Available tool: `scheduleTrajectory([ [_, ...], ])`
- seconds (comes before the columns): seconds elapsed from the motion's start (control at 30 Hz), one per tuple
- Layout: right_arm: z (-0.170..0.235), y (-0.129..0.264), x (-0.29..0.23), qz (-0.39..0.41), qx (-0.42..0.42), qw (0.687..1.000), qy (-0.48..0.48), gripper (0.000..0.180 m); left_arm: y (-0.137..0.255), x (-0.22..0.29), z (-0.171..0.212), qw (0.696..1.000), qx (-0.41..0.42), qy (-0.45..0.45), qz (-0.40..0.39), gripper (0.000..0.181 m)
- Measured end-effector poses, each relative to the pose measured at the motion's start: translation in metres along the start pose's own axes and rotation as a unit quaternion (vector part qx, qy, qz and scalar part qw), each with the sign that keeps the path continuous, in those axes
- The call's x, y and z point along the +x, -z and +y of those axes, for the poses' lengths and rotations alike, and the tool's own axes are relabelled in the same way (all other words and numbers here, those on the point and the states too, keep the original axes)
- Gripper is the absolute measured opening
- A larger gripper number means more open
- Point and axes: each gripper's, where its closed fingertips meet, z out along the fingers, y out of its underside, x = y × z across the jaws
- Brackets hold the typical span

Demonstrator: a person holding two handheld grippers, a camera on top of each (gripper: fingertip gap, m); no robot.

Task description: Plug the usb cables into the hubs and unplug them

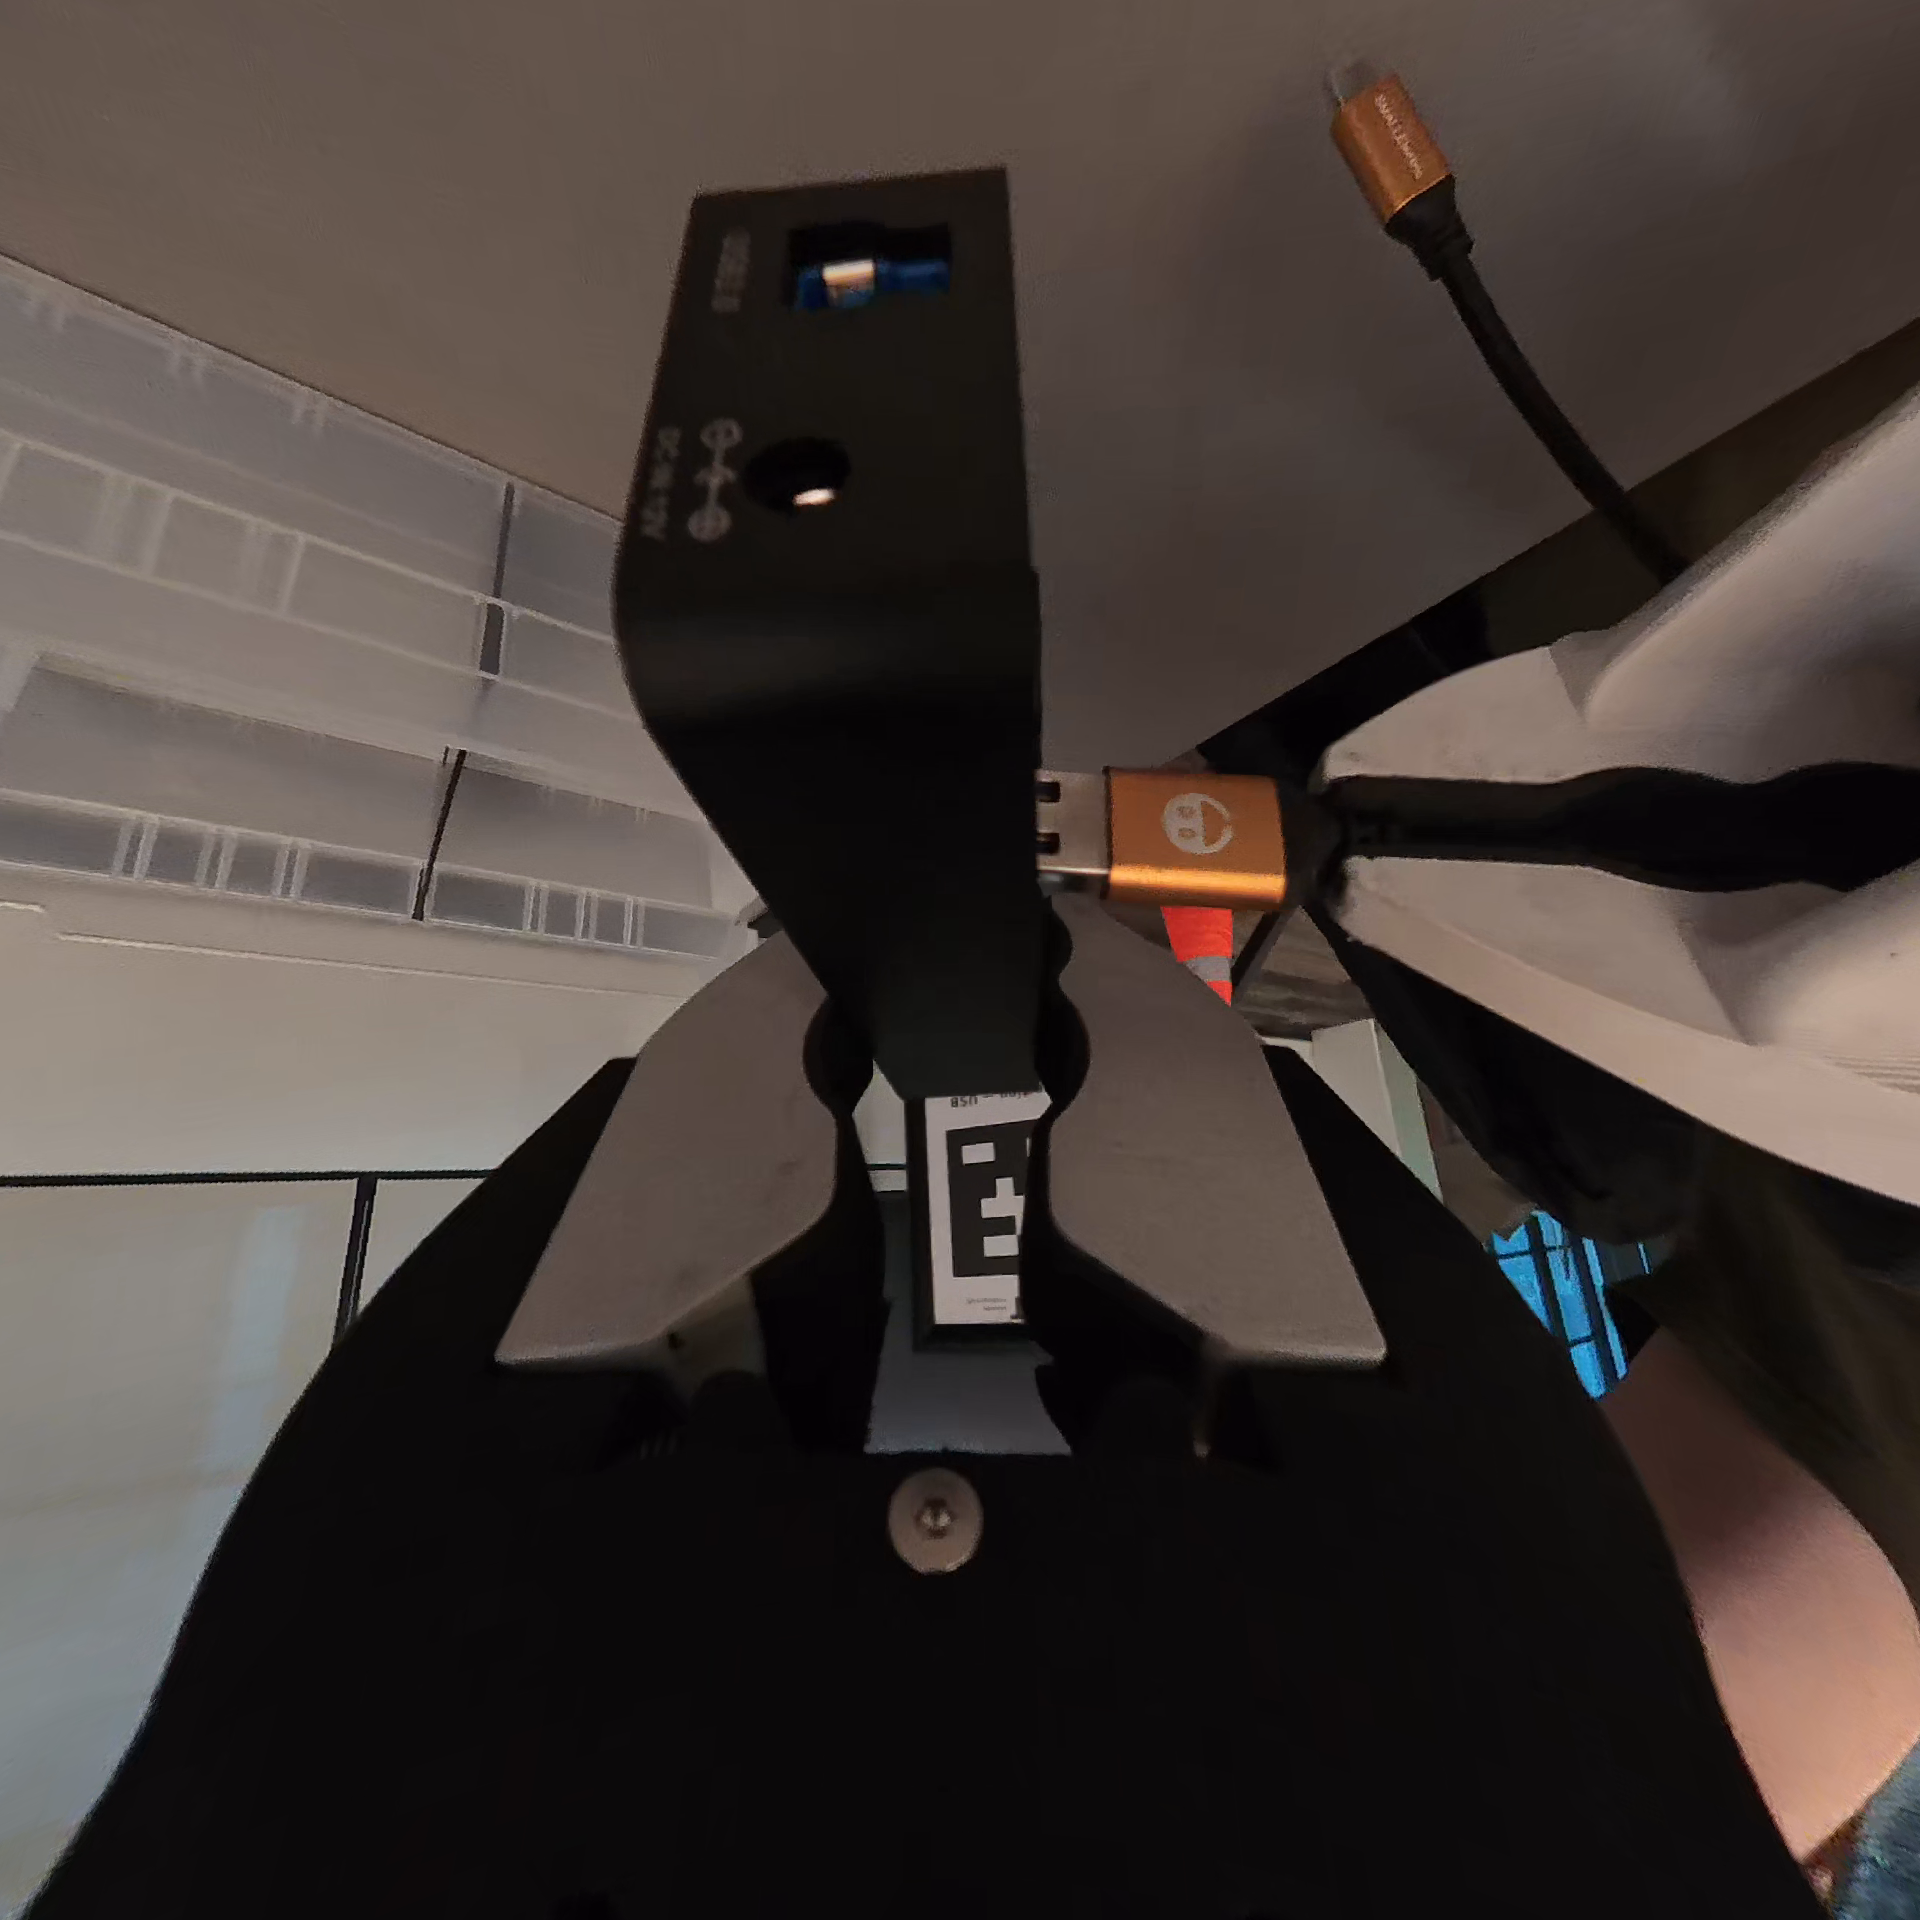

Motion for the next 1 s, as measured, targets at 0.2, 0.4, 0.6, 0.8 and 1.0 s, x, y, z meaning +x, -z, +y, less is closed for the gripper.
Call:
scheduleTrajectory([
  [0.2, 0.004, -0.001, 0.001, 0.006, 0.006, 1.000, -0.004, 0.008, 0.001, -0.004, -0.002, 0.999, 0.013, -0.027, -0.018, 0.027],
  [0.4, 0.004, -0.003, 0.003, 0.024, 0.017, 1.000, -0.002, 0.007, 0.003, 0.001, 0.000, 0.999, 0.022, -0.042, -0.010, 0.027],
  [0.6, 0.003, -0.003, 0.000, 0.024, 0.016, 1.000, 0.000, 0.008, 0.000, 0.000, -0.001, 0.999, 0.025, -0.040, -0.012, 0.027],
  [0.8, 0.018, -0.008, 0.008, 0.042, 0.031, 0.998, -0.032, 0.012, 0.013, -0.010, -0.030, 0.985, 0.168, -0.045, -0.019, 0.027],
  [1.0, 0.069, -0.011, 0.037, 0.066, 0.022, 0.995, -0.073, 0.033, 0.046, 0.010, -0.067, 0.884, 0.452, -0.076, 0.096, 0.027],
])
